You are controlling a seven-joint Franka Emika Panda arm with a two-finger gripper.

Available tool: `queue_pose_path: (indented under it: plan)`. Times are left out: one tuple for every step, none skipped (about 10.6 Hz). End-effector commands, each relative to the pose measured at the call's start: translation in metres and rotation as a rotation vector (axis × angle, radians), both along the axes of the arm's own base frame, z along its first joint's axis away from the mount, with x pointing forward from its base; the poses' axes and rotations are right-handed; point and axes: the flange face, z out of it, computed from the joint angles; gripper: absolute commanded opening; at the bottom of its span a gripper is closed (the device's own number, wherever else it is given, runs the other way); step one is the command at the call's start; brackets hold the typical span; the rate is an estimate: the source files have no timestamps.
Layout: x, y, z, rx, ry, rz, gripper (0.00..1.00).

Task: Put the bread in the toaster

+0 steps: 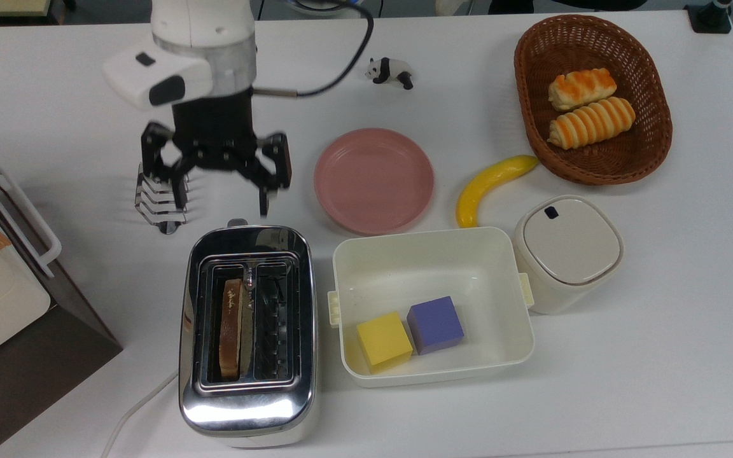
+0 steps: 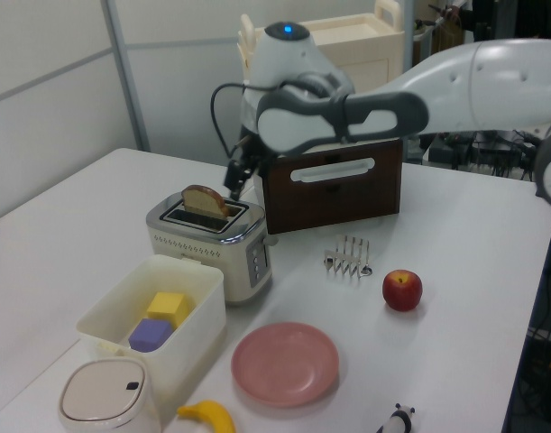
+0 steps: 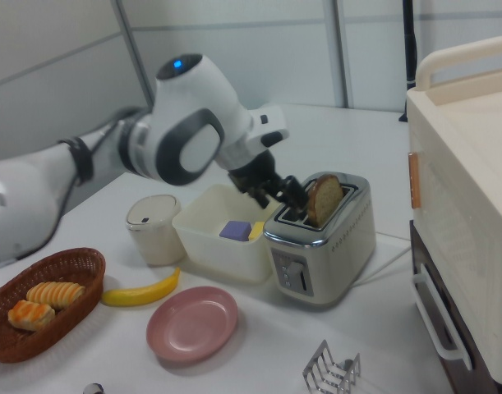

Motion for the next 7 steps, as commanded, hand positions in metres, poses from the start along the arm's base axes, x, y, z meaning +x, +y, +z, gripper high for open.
queue_pose_path:
  plan:
    - [-0.065,0.002,0.026,0.018,0.245,-0.057,1.00]
    - [-0.081,0.005,0.033,0.024,0.315,-0.065,1.00]
    - [-0.094,0.007,0.045,0.026,0.336,-0.070,1.00]
    - [-0.105,0.005,0.054,0.027,0.330,-0.066,1.00]
    - [-0.113,0.005,0.054,0.042,0.336,-0.078,1.00]
    - [-0.118,0.010,0.051,0.044,0.345,-0.070,1.00]
    - [-0.121,0.011,0.053,0.045,0.342,-0.070,1.00]
